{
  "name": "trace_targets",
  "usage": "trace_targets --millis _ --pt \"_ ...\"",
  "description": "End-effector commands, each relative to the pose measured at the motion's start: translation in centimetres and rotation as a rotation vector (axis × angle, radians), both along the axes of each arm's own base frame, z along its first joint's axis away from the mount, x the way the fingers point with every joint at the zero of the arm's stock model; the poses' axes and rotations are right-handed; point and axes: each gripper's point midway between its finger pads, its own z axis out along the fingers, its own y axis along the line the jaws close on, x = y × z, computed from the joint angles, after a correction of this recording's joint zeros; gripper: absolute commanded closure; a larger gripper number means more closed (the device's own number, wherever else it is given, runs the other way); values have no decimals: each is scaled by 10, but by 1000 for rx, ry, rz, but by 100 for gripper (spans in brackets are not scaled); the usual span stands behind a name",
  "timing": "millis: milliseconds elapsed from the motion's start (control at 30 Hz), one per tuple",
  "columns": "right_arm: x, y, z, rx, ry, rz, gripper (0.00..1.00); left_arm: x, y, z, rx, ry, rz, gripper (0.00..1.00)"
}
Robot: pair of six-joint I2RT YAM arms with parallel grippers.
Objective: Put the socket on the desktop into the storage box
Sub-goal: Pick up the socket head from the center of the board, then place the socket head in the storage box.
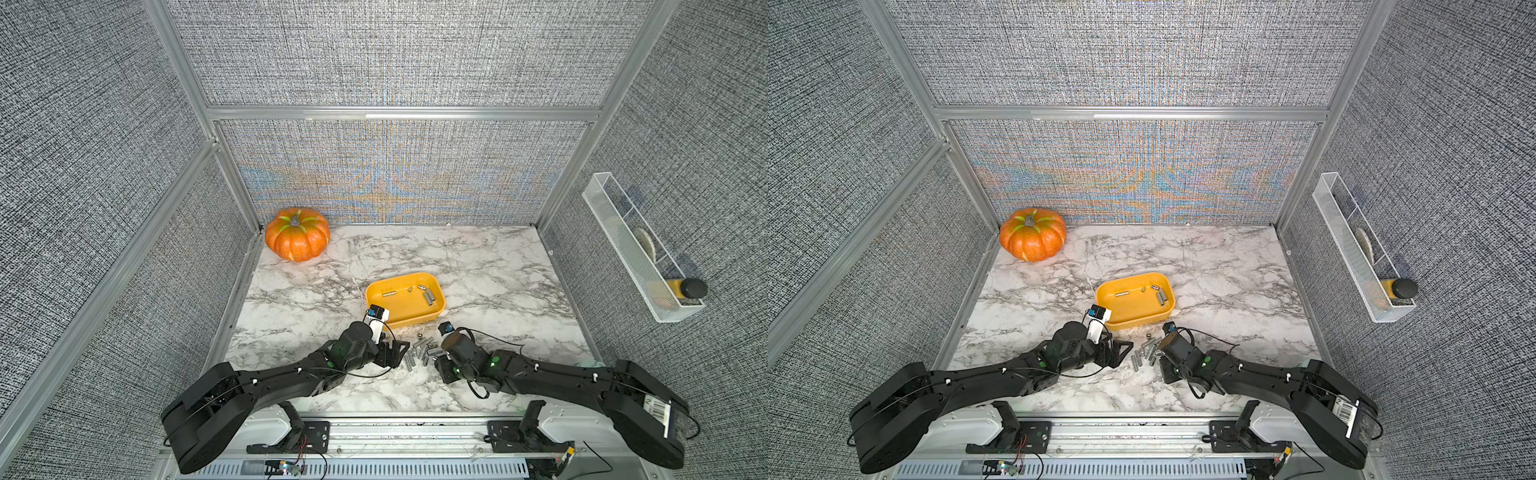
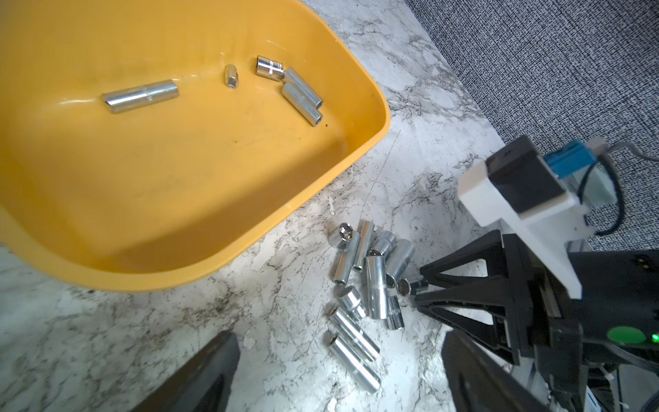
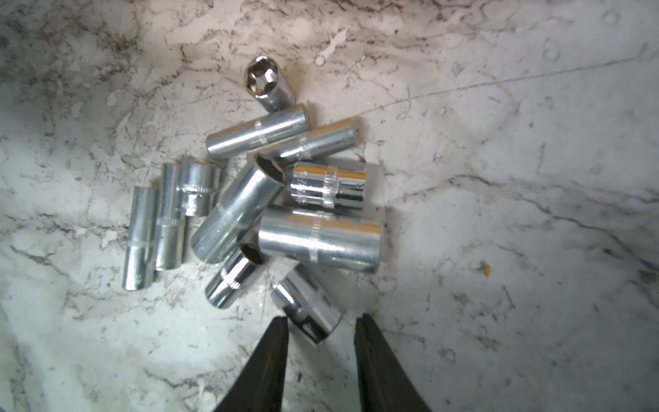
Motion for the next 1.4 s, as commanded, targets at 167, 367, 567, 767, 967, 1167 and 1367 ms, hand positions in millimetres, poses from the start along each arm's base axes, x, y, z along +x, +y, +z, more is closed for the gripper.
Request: trace_targets --millis 167,367,567,767,967,1167,1367 --pt "4 4 0 2 -16 11 61 3 -1 7 -9 -25 6 6" --pt "6 6 -4 -15 -10 15 61 3 -1 8 -11 -26 6 6" --pt "3 6 -5 -30 6 18 68 3 -1 7 -9 -25 8 6" --pt "-4 3 -1 -51 6 12 73 3 -1 8 -10 -28 9 6" --pt "-3 -1 8 -66 -11 -19 83 3 0 9 -9 -31 12 6" --pt "10 -6 45 -59 -100 -63 88 10 9 7 25 -42 70 6" --pt "58 5 115 27 -308 -100 91 25 33 6 110 -72 203 6"
